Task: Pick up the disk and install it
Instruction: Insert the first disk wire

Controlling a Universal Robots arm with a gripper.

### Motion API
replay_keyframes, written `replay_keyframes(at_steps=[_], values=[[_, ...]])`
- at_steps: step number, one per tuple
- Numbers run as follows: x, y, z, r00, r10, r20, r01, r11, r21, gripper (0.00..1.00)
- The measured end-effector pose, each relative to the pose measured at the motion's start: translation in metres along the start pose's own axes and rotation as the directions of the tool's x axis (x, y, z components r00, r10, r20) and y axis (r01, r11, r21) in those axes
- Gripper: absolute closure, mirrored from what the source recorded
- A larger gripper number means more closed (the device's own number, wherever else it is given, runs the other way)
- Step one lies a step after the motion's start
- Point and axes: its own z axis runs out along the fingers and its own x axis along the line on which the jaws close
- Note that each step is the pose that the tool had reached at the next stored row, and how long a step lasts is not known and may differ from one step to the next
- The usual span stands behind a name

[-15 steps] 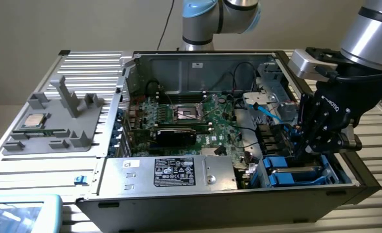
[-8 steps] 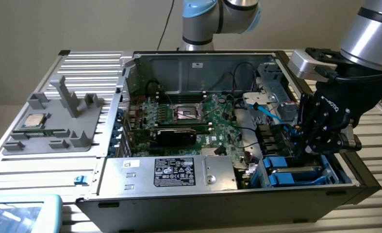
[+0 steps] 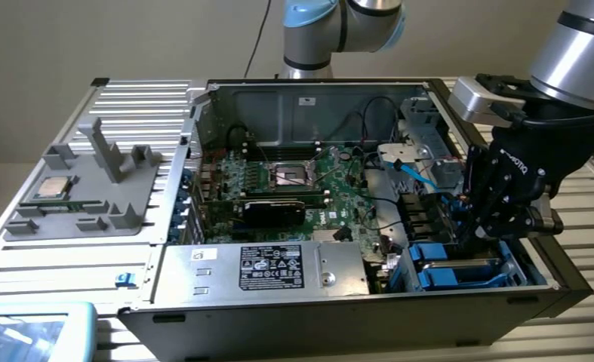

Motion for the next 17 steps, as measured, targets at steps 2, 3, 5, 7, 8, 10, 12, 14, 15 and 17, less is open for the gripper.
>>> replay_keyframes(at_steps=[2, 3, 5, 7, 8, 10, 12, 14, 15, 17], values=[[0.0000, -0.0002, 0.0000, 1.0000, 0.000, 0.0000, 0.000, 1.0000, 0.0000, 0.84], [0.0000, -0.0003, -0.0001, 1.0000, 0.000, 0.0000, 0.000, 1.0000, 0.0000, 0.84], [0.0000, -0.0005, -0.0001, 1.0000, 0.000, 0.0000, 0.000, 1.0000, 0.0000, 0.84], [0.0000, -0.0005, -0.0001, 1.0000, 0.000, 0.0000, 0.000, 1.0000, 0.0000, 0.84], [0.0000, -0.0005, -0.0001, 1.0000, 0.000, 0.0000, 0.000, 1.0000, 0.0000, 0.84], [0.0000, -0.0001, 0.0001, 1.0000, 0.000, 0.0001, 0.000, 1.0000, 0.0001, 0.84], [0.0000, 0.0001, 0.0001, 1.0000, 0.000, 0.0001, 0.000, 1.0000, 0.0001, 0.84], [0.0000, 0.0002, 0.0001, 1.0000, 0.000, 0.0001, 0.000, 1.0000, 0.0001, 0.84], [0.0000, -0.0001, 0.0000, 1.0000, 0.000, 0.0000, 0.000, 1.0000, -0.0001, 0.84], [-0.0001, -0.0014, -0.0002, 1.0000, 0.000, -0.0002, 0.000, 1.0000, -0.0001, 0.84]])
